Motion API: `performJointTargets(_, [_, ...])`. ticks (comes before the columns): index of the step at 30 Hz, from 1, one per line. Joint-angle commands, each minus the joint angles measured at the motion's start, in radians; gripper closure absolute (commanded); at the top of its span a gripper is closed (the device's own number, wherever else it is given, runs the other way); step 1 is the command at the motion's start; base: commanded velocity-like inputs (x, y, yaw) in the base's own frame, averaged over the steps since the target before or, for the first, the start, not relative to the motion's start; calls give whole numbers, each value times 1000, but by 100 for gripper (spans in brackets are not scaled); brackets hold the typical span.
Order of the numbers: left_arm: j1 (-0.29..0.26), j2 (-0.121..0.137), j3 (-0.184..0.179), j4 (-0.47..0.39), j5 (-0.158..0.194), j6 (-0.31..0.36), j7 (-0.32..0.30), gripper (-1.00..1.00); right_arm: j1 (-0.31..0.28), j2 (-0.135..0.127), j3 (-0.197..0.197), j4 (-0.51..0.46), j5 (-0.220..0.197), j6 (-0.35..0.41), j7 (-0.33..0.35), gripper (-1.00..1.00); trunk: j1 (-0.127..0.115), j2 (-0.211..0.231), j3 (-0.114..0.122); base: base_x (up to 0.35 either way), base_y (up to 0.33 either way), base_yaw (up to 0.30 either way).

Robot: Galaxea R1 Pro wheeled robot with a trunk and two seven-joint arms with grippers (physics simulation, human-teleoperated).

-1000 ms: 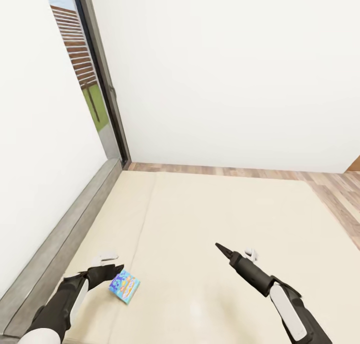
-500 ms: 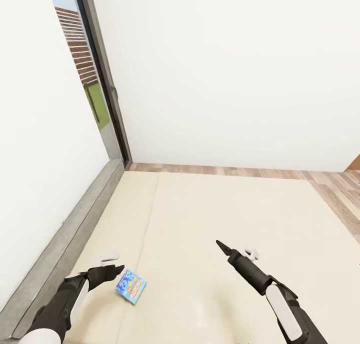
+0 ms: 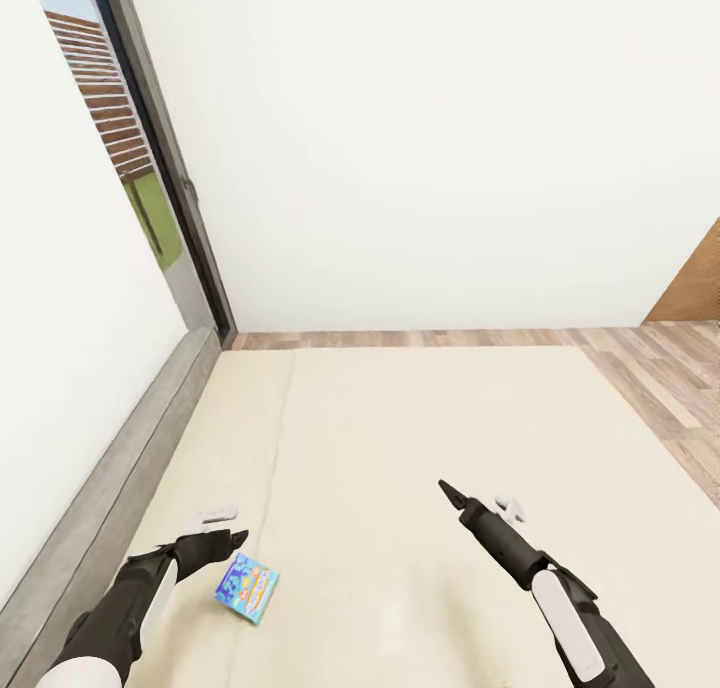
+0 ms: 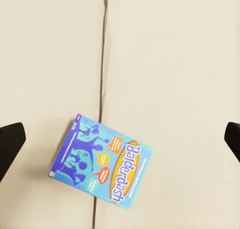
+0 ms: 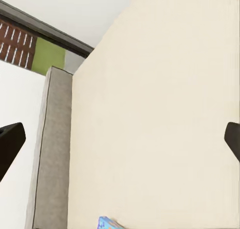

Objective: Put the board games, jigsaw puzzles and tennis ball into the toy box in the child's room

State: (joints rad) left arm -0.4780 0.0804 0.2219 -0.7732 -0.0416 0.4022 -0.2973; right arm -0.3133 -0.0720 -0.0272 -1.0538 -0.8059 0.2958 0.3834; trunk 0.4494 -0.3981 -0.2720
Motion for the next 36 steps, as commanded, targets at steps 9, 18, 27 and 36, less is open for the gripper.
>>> performJointTargets(9, [-1,-2,4,-1,-4,6,-4,-100,-1,2,0,0,-9,8,-560,-100,1,-2,-2,-2,27,-25])
performJointTargets(18, [-1,-2,2,-1,-4,6,-2,-100,-1,3,7,0,-9,8,-562,-100,1,-2,-2,-40,1,-1])
performJointTargets(27, [-1,-3,2,-1,-4,6,-2,-100,0,3,8,0,-8,7,-562,-100,1,-2,-2,-3,23,0])
performJointTargets(36, [-1,-2,3,-1,-4,5,-2,-100,-1,4,10,1,-7,-9,-567,-100,1,-2,-2,0,21,0])
